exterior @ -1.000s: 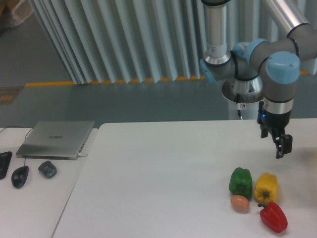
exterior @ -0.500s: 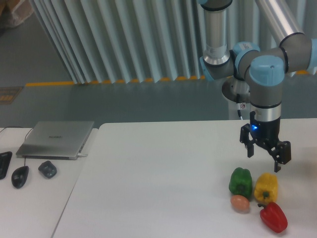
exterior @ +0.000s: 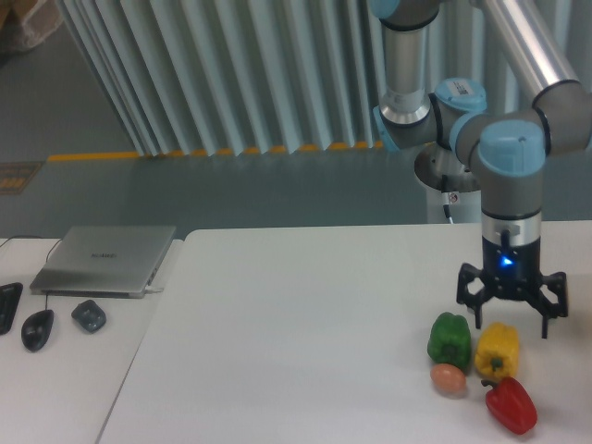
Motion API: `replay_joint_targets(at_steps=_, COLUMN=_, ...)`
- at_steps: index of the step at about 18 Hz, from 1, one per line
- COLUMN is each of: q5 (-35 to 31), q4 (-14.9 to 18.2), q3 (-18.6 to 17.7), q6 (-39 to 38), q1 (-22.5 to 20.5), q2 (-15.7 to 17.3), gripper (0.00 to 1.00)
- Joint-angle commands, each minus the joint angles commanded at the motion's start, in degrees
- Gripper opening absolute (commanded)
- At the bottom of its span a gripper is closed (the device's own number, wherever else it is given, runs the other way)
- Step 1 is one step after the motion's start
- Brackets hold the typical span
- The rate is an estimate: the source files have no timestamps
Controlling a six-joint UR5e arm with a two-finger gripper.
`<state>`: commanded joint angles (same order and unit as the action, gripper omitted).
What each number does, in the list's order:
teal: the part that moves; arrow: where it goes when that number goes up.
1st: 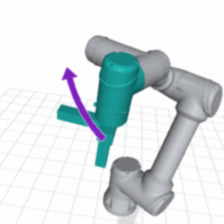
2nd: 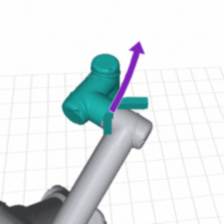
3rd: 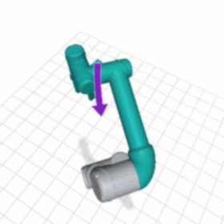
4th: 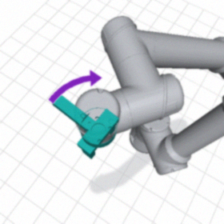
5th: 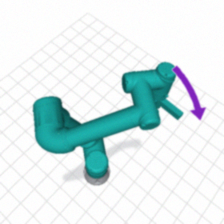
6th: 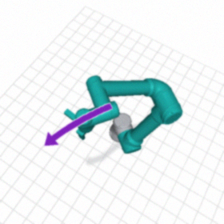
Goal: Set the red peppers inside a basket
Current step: 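Lower the gripper around the red bell pepper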
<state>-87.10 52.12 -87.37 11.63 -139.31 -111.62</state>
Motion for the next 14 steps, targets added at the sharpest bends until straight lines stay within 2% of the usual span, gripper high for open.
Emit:
replay_joint_targets(at_steps=2, q5=0.2, q4=-0.4, q3=0.2, q6=-3.6, q1=0.0, q2=-0.8, gripper=1.00)
replay_joint_targets(at_steps=9, q5=0.5, q4=-0.2, q3=0.9, q6=-3.6, q1=1.1, q2=-3.0, gripper=1.00)
replay_joint_targets(at_steps=14, q5=0.5, q4=-0.2, q3=2.3, q6=-4.4, q1=3.5, q2=-6.1, gripper=1.00)
